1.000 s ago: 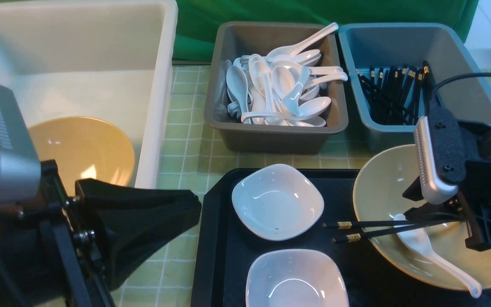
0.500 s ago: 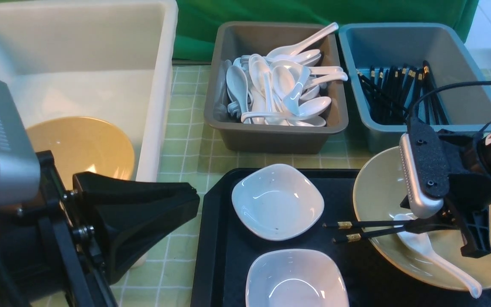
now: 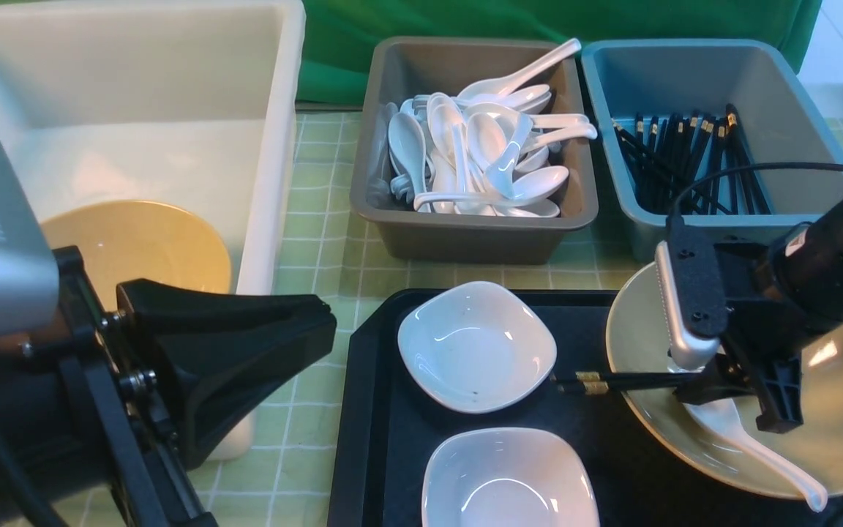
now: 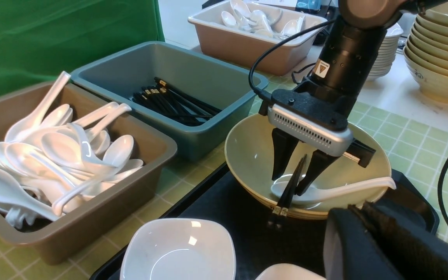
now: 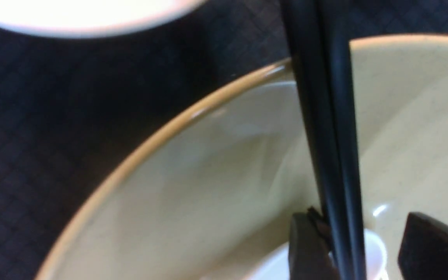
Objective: On green table put chopsticks spoon bowls plates into blue grey white boxes.
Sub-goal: 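Move the grippers toward the tableware on the black tray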
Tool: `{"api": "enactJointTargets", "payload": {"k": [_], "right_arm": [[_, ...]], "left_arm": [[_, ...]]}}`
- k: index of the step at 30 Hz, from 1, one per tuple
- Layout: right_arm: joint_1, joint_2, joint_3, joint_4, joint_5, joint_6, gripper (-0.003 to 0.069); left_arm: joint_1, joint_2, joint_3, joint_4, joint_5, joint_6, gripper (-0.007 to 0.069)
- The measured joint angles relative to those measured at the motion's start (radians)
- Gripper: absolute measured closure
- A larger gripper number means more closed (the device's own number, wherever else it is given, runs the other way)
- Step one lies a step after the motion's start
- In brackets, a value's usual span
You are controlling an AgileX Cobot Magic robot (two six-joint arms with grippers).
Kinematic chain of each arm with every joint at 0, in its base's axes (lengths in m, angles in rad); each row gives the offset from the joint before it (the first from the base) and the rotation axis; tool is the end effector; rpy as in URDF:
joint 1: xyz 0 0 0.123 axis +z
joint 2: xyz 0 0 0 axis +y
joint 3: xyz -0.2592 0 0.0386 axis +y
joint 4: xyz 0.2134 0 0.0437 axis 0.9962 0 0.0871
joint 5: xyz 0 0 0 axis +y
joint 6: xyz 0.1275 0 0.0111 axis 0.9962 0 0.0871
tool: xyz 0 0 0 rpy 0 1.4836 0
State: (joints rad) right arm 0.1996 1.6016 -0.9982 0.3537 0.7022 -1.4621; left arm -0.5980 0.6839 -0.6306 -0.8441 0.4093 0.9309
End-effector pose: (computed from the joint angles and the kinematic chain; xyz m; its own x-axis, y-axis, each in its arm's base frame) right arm 0.2822 0.0863 0.1801 -0.0847 -0.9393 -0.3324 -0.9459 0.1807 -0.2696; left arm 0.1086 -0.1201 0.3191 -0.0997 0.2174 -0.9710 0.7955 0.6036 0.0535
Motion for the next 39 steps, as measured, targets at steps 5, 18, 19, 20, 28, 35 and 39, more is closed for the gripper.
{"api": "enactJointTargets", "payload": {"k": [5,18,19,20,28,35,39], "right_arm": [[0.000,0.024,-0.033,0.001,0.027,0.000,0.0375],[0.000,0.058,-0.065,0.018,0.073,0.000,0.0536],[0.000,0.059,-0.065,0.018,0.071,0.000,0.0536],[0.000,0.063,-0.067,0.021,0.066,0.000,0.0536],[0.000,0.065,-0.069,0.025,0.061,0.000,0.0536],[0.000,0.083,-0.137,0.006,0.155,0.001,0.0536],[0.000,0.085,-0.200,0.005,0.209,0.002,0.0536]], "left_arm": [[0.000,0.000,0.001,0.000,0.000,0.000,0.0627],[0.000,0.000,0.002,0.000,0.000,-0.001,0.0627],[0.000,0.000,0.002,0.000,0.000,-0.001,0.0627],[0.000,0.000,0.002,0.000,0.000,-0.001,0.0627],[0.000,0.000,0.002,0.000,0.000,-0.001,0.0627],[0.000,0.000,0.002,0.000,0.000,-0.001,0.0627],[0.000,0.000,0.002,0.000,-0.001,-0.001,0.0627]]}}
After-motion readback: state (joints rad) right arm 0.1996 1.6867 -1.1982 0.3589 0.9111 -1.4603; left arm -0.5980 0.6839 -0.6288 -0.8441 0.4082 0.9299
